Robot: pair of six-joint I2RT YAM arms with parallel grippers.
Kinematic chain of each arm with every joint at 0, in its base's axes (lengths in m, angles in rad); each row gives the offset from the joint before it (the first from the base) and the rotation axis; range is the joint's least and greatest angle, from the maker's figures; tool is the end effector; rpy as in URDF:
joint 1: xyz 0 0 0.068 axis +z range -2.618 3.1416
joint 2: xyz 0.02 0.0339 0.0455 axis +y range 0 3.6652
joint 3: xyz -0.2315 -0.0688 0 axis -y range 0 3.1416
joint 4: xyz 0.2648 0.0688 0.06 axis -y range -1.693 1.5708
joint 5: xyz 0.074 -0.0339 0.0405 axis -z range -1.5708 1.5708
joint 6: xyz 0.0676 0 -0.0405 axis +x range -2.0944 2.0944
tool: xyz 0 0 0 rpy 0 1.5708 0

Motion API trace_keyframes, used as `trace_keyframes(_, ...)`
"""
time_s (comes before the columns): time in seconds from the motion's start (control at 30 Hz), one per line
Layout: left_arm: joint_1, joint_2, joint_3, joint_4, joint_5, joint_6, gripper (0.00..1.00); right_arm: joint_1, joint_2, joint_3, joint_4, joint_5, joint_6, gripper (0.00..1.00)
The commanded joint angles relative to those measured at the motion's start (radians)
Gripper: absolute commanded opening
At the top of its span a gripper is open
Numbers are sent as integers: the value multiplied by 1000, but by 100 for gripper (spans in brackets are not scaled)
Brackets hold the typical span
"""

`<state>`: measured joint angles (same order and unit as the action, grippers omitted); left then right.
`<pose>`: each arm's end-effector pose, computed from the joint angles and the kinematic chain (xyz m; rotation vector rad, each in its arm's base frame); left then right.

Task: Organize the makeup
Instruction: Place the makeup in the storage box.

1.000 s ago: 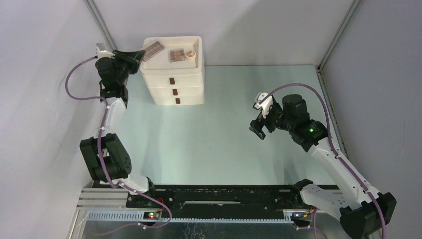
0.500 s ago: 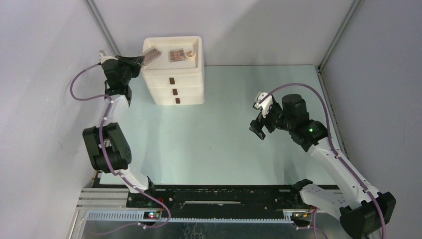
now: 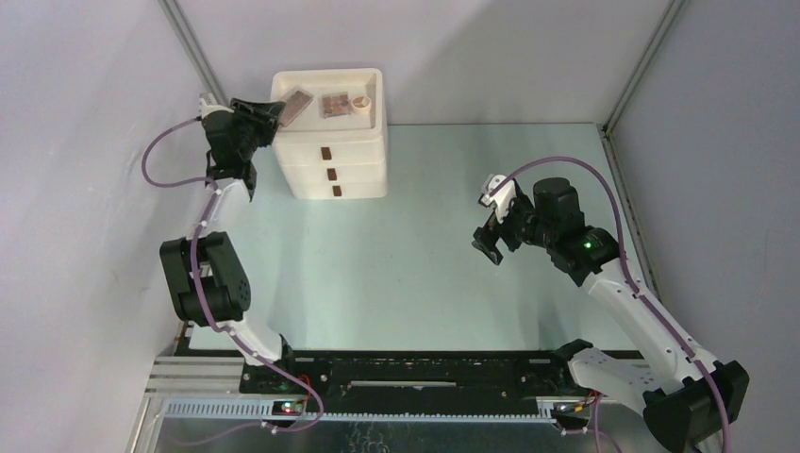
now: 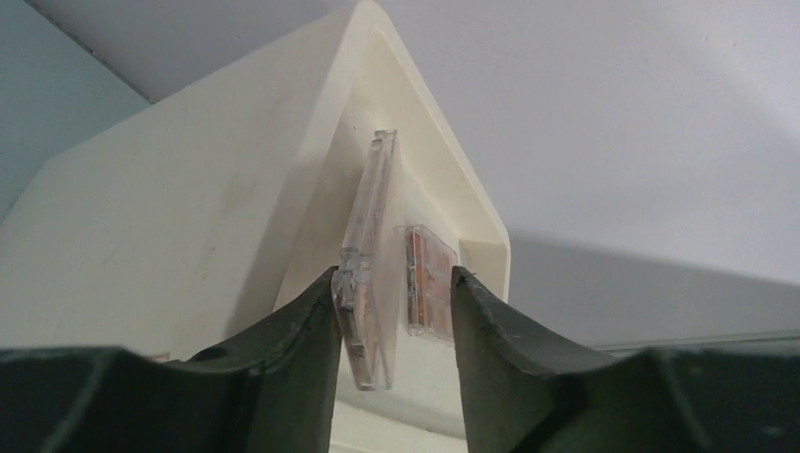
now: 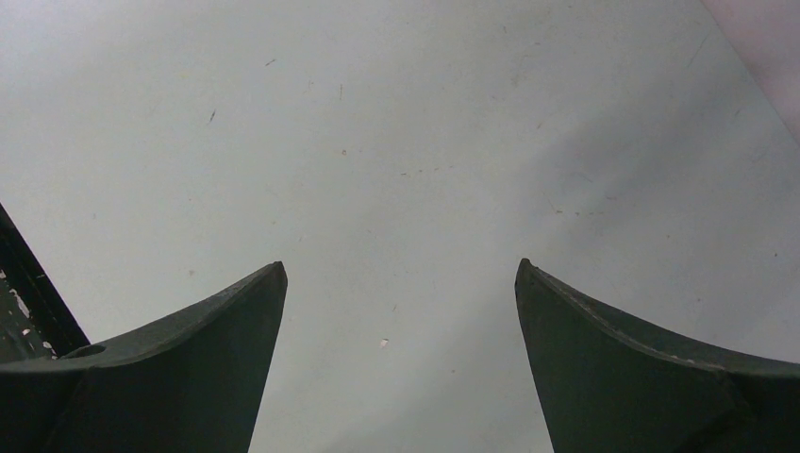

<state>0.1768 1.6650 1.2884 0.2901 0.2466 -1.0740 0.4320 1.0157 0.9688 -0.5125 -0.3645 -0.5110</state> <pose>0.4450 0.0627 0.2903 -0.8486 1.5092 -0.8763 0.2456 0.1398 0.2850 -1.1431 1.7709 0.3403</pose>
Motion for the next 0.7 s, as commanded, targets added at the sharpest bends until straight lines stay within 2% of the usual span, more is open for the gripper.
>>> trace_keyframes(0.0, -13, -27, -4, 27, -1, 17, 53, -4, -2, 1, 24, 3, -3, 100)
trace_keyframes(0.13, -28, -30, -2, 15, 13, 21, 60, -4, 0, 1, 23, 4, -3, 100)
trace_keyframes(0.5, -79, 6, 60, -28, 42, 1, 66, -4, 7, 1, 19, 3, -4, 99)
trace_keyframes(0.67, -85, 28, 102, -66, 40, 19, 74, -4, 7, 1, 16, 0, -4, 100)
